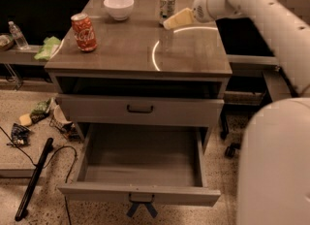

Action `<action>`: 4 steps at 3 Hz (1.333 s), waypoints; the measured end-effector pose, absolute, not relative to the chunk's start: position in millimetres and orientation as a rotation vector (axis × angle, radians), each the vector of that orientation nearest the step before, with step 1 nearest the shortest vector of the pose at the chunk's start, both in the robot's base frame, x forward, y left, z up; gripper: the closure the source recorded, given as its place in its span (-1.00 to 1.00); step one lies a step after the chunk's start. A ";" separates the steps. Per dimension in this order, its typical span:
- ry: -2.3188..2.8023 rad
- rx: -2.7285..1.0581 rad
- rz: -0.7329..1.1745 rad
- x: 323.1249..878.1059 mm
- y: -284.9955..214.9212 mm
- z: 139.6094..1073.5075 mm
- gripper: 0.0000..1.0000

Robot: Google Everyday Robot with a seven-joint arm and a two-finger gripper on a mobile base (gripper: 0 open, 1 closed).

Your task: Place 7up can into middle drawer

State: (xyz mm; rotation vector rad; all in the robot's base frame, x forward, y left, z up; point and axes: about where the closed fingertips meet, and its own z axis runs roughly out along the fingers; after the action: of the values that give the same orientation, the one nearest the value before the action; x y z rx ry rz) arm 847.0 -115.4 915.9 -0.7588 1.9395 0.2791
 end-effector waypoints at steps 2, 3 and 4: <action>1.877 -0.618 0.339 922.8 -85.6 900.6 -1.00; 1.827 -0.575 0.358 952.8 -68.4 893.8 -0.68; 1.741 -0.567 0.394 971.3 -53.6 894.9 -0.24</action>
Offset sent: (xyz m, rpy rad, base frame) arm 0.1327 0.0456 -0.0121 0.2040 -0.1018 -0.0802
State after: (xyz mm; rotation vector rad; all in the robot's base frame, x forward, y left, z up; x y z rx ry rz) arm 971.3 -53.6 894.9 -0.5669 1.7409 0.3939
